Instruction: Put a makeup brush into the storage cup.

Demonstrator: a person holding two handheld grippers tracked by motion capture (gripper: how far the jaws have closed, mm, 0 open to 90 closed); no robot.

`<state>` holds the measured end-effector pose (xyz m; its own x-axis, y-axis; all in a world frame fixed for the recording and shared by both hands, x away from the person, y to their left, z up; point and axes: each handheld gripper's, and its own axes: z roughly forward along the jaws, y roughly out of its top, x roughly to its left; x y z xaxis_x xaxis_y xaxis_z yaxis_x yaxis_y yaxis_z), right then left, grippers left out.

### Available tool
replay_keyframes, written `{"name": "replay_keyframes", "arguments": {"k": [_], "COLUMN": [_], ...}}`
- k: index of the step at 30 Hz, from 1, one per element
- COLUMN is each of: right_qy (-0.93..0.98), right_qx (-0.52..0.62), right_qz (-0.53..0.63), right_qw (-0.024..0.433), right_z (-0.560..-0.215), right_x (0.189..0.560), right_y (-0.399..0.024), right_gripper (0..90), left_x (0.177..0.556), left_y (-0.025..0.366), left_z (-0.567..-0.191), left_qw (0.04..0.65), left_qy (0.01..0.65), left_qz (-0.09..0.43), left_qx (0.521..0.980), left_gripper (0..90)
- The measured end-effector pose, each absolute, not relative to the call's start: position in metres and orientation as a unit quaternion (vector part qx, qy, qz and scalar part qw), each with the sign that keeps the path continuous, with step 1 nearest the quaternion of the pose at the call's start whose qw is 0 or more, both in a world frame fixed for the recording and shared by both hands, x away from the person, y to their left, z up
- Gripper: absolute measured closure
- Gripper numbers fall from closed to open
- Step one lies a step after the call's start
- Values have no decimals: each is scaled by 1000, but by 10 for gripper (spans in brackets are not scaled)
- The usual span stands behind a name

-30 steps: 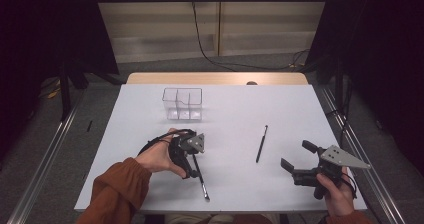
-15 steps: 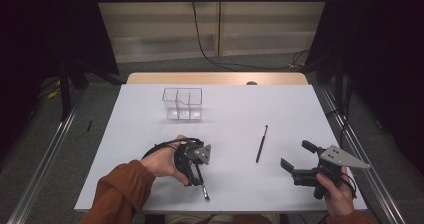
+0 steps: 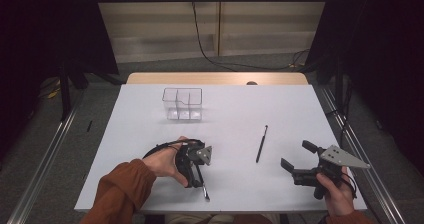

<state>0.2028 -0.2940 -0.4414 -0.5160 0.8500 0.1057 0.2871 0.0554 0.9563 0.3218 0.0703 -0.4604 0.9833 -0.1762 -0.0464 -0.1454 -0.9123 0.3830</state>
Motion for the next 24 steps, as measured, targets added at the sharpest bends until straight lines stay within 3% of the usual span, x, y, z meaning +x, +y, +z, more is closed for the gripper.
{"name": "replay_keyframes", "arguments": {"k": [6, 17, 22, 24], "right_qy": [680, 683, 683, 683], "right_qx": [419, 423, 425, 426], "right_qz": [543, 537, 536, 535], "right_qw": [258, 256, 256, 258], "right_z": [-442, -443, -443, -443], "right_x": [203, 204, 204, 204], "right_y": [-293, -293, -294, -294], "right_gripper": [0, 0, 0, 0], "left_x": [321, 311, 307, 304], "left_y": [68, 66, 63, 62], "left_z": [-459, -451, -449, -448], "left_qw": [182, 158, 146, 138], "left_qy": [-74, -84, -76, -79], "left_qz": [-40, -39, -38, -39], "left_qx": [980, 983, 986, 986], "left_gripper": [131, 341, 394, 457]}}
